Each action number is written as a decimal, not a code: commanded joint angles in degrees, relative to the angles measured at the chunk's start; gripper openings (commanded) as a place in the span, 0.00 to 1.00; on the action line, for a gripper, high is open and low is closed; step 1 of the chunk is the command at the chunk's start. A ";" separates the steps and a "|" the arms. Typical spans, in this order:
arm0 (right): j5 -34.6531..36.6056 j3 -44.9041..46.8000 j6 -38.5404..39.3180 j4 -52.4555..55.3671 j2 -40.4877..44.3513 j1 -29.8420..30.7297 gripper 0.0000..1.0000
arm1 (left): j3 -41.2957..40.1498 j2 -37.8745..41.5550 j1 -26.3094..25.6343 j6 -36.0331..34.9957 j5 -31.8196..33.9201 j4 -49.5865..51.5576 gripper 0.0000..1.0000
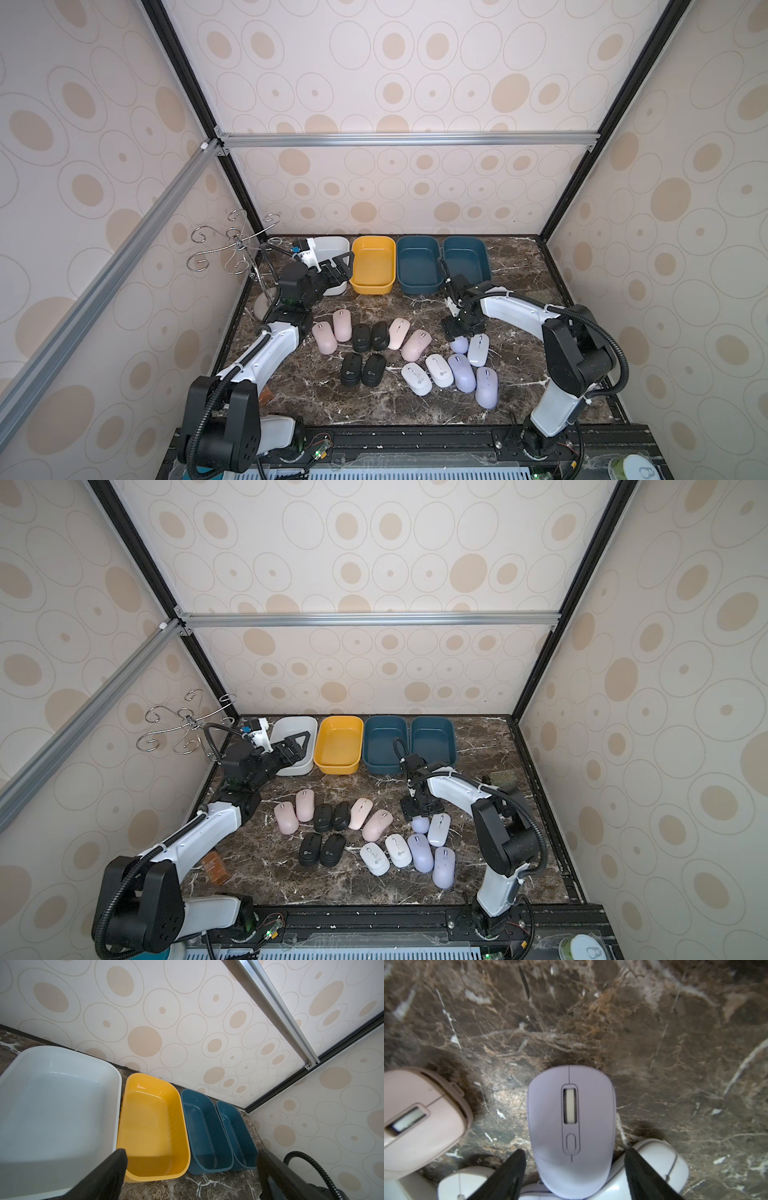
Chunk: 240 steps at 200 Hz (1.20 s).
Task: Place the mice by color into the storage box
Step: Pick up the mouse from the center of the board.
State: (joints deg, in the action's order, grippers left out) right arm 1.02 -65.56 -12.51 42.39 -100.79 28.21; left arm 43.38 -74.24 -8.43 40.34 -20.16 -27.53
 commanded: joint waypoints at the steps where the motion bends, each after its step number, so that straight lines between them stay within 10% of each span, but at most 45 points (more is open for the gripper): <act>1: -0.12 1.47 -0.06 -0.67 -0.79 -0.15 0.72 | 2.27 0.06 -0.19 1.16 -0.95 -0.73 0.98; 90: 0.99 1.75 -0.22 -3.49 -3.60 -0.18 0.65 | 2.36 0.01 -0.20 0.53 -0.52 -0.17 0.98; 161: 5.07 0.15 -1.27 -3.45 1.72 -0.34 0.41 | 2.52 -0.29 -0.21 0.36 -0.30 0.18 0.98; 240: 10.54 -14.89 -4.33 -6.22 0.56 -5.24 0.38 | 2.52 0.13 -0.19 -0.51 0.56 0.65 0.99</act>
State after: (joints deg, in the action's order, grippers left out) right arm 8.29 -75.81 -15.03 38.46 -98.89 26.30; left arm 43.42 -74.30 -8.43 40.47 -20.05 -27.24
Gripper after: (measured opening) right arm 0.567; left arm 0.988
